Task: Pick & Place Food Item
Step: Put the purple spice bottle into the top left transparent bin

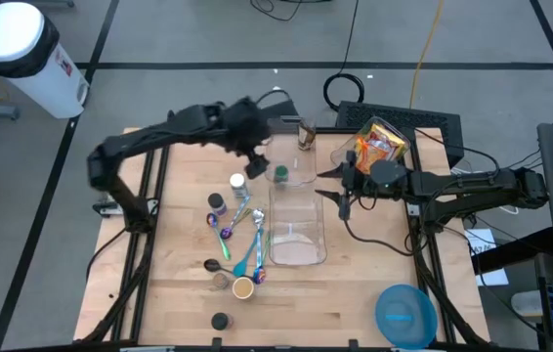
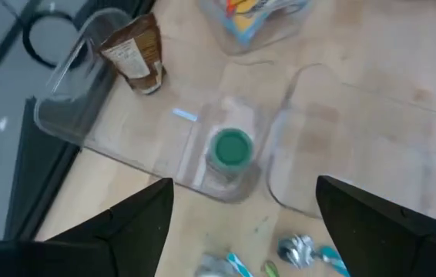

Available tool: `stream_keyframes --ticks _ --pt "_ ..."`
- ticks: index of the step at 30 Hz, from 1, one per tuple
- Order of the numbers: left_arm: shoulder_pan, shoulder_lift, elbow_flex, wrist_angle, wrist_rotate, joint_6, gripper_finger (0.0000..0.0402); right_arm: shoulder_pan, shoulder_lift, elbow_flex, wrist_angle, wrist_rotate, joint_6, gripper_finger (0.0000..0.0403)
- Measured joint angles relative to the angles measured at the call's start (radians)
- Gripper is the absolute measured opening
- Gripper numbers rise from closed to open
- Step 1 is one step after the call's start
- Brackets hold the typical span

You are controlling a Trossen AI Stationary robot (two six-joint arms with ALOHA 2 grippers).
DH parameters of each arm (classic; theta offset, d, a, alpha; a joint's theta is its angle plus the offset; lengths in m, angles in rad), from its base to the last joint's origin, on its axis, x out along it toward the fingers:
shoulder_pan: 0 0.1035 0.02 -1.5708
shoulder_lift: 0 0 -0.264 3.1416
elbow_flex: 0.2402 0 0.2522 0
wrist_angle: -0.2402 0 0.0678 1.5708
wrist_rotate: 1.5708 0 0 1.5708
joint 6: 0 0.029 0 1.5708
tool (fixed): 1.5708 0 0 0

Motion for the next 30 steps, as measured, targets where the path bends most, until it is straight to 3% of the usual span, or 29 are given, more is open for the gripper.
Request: stream_keyframes --ticks 8,17,24,30 --pt "-0.054 -0.327 -0.441 0.232 -0.075 -0.008 0.0319 0.002 0.0 0.0 -0.017 -0.001 0.027 0.0201" --pt "-0.113 -0.761 -0.94 0.45 -0.106 -0.24 0.0319 0.002 0.0 0.0 -0.01 -0.001 0.027 0.0201" --pt "-0.283 -1.037 -1.178 0.466 -0.236 -0.438 0.0321 0.002 0.0 0.0 -0.006 -0.002 0.026 0.0201" --pt "-0.356 -1.101 -1.318 0.431 -0.26 -0.529 0.0321 0.002 0.0 0.0 -0.003 -0.002 0.026 0.0201"
